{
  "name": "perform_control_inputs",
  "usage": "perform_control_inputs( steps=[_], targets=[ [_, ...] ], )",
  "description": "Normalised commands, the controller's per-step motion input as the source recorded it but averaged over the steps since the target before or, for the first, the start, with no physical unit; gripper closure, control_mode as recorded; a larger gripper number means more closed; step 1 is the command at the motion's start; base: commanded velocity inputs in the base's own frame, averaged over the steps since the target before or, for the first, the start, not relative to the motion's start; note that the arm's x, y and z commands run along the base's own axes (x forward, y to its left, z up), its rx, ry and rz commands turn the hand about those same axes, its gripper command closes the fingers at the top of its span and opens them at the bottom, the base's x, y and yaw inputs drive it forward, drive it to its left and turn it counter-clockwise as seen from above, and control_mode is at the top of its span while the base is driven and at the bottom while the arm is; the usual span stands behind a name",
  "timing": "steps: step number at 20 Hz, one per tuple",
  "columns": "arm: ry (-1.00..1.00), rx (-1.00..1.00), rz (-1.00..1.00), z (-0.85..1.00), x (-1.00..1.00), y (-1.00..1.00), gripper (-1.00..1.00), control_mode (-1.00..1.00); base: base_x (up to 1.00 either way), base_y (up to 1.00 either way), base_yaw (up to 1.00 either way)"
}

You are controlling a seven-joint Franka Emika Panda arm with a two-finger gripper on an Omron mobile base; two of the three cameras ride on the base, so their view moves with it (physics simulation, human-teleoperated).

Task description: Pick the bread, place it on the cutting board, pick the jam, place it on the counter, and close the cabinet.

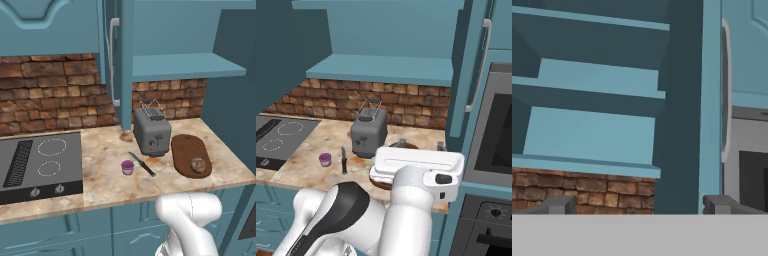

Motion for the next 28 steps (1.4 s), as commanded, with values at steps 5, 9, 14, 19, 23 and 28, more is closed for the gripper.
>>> perform_control_inputs(
  steps=[5,9,14,19,23,28],
  targets=[
    [0.00,0.00,0.00,0.00,0.00,-0.17,-1.00,-1.00,0.00,0.00,0.00],
    [0.00,0.00,0.00,0.00,0.00,-0.23,-1.00,-1.00,0.00,0.00,0.00],
    [0.00,0.00,0.00,0.00,0.00,-0.23,-1.00,-1.00,0.00,0.00,0.00],
    [0.00,0.00,0.00,0.02,0.00,-0.21,-1.00,-1.00,0.00,0.00,0.00],
    [0.00,0.00,0.00,0.01,0.01,-0.19,-1.00,-1.00,0.00,0.00,0.00],
    [0.00,0.00,0.00,0.00,0.03,-0.17,-1.00,-1.00,0.00,0.00,0.00]
  ],
)
